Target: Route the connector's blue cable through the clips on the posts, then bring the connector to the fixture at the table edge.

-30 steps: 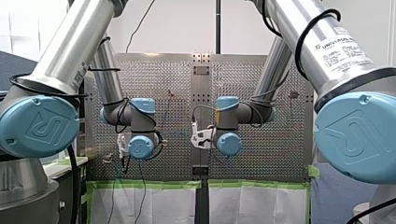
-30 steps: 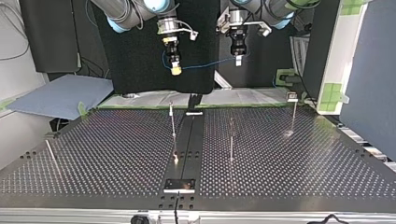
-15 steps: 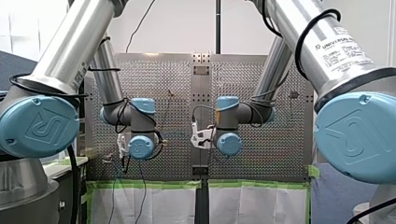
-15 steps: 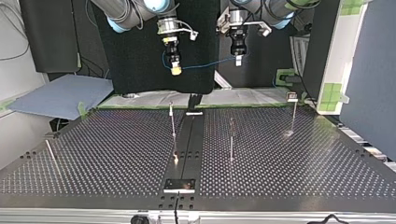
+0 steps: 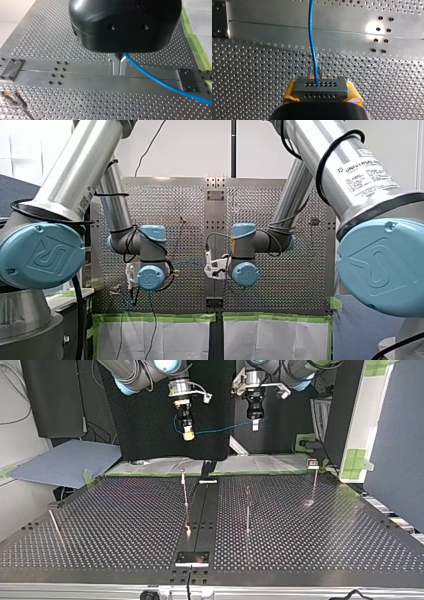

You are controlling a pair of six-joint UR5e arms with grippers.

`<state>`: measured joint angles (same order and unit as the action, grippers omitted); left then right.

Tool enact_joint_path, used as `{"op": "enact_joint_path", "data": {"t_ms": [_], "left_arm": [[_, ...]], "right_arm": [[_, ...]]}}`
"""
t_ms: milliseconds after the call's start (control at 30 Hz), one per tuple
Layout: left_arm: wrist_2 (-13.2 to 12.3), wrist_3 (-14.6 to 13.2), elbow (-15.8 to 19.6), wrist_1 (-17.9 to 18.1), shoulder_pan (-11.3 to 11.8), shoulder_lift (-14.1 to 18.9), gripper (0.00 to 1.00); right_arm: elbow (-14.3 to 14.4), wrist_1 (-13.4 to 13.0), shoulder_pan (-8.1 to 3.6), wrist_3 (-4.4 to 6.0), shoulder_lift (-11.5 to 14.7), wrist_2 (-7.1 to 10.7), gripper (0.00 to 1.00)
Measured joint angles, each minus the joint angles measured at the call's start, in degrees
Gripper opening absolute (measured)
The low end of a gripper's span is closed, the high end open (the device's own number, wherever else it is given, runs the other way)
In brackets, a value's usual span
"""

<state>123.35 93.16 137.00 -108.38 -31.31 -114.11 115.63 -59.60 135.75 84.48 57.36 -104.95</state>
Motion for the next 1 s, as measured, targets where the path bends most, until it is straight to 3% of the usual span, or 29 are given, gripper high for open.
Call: {"op": "enact_joint_path", "data": {"t_ms": [233, 600, 1000], "left_arm": [[0.31, -0.31, -0.65, -0.15, -0.47, -0.32, 0.00], [0.70, -0.70, -1.91, -0.26, -1.13, -0.52, 0.00], [0.70, -0.70, -1.93, -0.26, -1.15, -0.53, 0.00]], "right_arm": [[-0.26, 0.31, 0.01, 0.08, -0.30, -0.22, 0.00], [-0.52, 4.18, 0.08, 0.18, -0.95, -0.53, 0.00], [-0.53, 4.39, 0.08, 0.18, -0.97, -0.53, 0.00]]}}
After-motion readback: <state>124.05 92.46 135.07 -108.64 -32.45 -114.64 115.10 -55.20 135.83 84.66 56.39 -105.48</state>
